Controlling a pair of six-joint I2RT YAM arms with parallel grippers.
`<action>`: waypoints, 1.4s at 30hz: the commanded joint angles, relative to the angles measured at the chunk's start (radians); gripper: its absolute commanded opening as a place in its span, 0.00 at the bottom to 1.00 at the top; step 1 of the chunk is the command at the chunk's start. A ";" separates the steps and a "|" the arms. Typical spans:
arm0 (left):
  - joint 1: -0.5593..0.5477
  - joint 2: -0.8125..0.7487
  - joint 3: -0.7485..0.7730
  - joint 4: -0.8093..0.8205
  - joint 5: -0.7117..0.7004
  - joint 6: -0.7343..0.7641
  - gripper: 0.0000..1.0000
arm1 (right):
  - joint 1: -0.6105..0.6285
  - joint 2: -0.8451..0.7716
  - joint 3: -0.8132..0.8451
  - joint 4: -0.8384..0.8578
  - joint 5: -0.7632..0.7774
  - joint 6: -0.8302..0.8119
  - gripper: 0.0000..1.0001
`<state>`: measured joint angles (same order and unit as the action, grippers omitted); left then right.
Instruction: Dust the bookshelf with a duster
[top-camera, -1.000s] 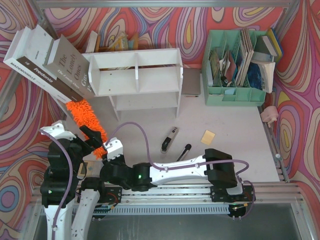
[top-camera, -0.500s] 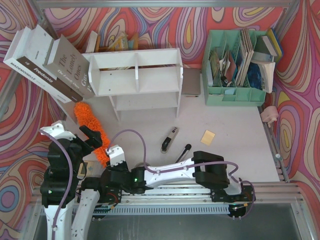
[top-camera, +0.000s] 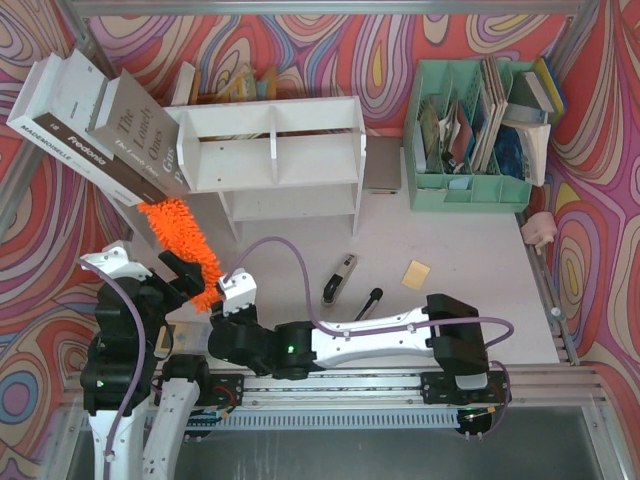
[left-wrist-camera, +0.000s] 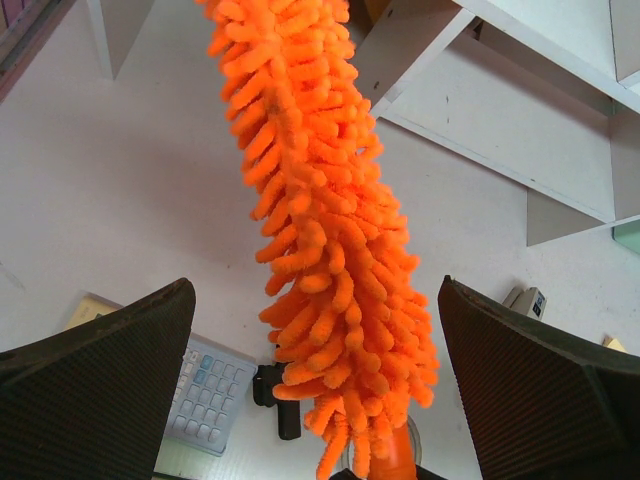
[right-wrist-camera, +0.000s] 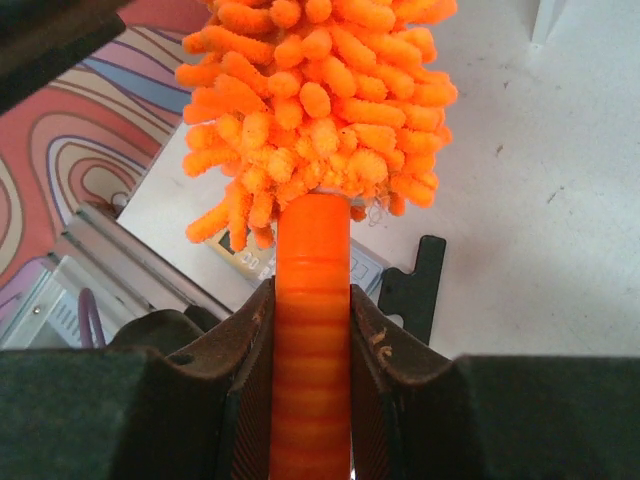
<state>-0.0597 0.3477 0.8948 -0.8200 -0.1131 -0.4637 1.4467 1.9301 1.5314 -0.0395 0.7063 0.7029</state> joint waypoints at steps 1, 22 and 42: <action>0.004 -0.007 -0.010 0.005 -0.009 -0.003 0.98 | -0.005 0.006 0.006 0.055 0.029 0.004 0.00; 0.004 -0.007 -0.011 0.006 -0.006 -0.004 0.98 | -0.030 0.123 0.058 -0.015 -0.007 0.014 0.00; 0.004 -0.005 -0.011 0.006 -0.009 -0.003 0.98 | 0.018 0.048 -0.170 0.148 -0.032 -0.059 0.00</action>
<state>-0.0597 0.3477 0.8948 -0.8200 -0.1135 -0.4637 1.4460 1.9572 1.3972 0.0761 0.6422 0.6514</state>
